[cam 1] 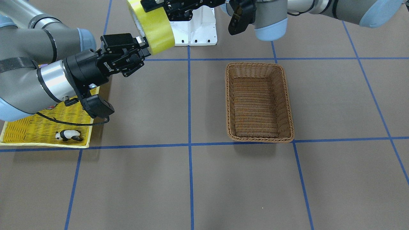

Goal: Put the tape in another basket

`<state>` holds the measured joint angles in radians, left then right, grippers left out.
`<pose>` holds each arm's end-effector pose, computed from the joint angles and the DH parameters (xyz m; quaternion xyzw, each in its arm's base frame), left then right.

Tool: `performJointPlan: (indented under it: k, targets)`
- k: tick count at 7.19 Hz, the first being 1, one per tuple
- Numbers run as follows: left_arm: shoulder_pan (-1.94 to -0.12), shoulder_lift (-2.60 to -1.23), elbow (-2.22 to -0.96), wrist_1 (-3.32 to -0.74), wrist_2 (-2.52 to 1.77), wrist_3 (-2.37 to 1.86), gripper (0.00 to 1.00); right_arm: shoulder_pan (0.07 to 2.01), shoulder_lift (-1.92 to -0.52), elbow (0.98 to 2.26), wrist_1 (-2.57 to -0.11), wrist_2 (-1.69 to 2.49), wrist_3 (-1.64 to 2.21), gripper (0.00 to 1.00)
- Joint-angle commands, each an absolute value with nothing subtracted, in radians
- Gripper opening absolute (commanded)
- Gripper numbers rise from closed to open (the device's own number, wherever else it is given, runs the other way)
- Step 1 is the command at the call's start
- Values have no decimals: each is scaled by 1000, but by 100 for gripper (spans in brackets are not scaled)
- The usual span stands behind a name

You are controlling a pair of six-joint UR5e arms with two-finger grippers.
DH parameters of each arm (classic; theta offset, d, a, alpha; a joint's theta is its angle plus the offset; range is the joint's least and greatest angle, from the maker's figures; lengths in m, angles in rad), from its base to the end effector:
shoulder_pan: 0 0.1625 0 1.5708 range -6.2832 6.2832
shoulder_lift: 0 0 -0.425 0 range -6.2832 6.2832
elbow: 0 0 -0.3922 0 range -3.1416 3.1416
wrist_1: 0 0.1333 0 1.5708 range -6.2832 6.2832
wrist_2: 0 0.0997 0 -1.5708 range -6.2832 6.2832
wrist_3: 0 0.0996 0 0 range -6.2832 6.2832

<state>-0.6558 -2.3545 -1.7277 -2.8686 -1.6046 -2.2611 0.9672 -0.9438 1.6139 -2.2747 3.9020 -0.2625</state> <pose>0.3548 -0.4369 0.0067 -0.0229 0.8994 -0.2601 0.3507 -0.3236 -0.5770 0.1978 -0.1625 -0.9044 -0.1513 0.3643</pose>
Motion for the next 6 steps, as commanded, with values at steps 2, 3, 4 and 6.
performJointPlan:
  k: [2,3,4,6]
  targets:
    - [-657,-2339,-1743,-2890,-1608,-2261,0,994,-954,1620,-2278,3902,-256,100]
    - [-658,-2269,-1773,-2954,-1611,-2261,0,1021,-971,1620,-2272,3898,-256,100]
    - [-664,-2202,-1819,-2971,-1614,-2249,0,1066,-994,1623,-2267,3875,-261,100]
    - [-661,-2111,-1839,-2878,-1617,-2099,0,1153,-1072,1690,-2257,3717,-271,100]
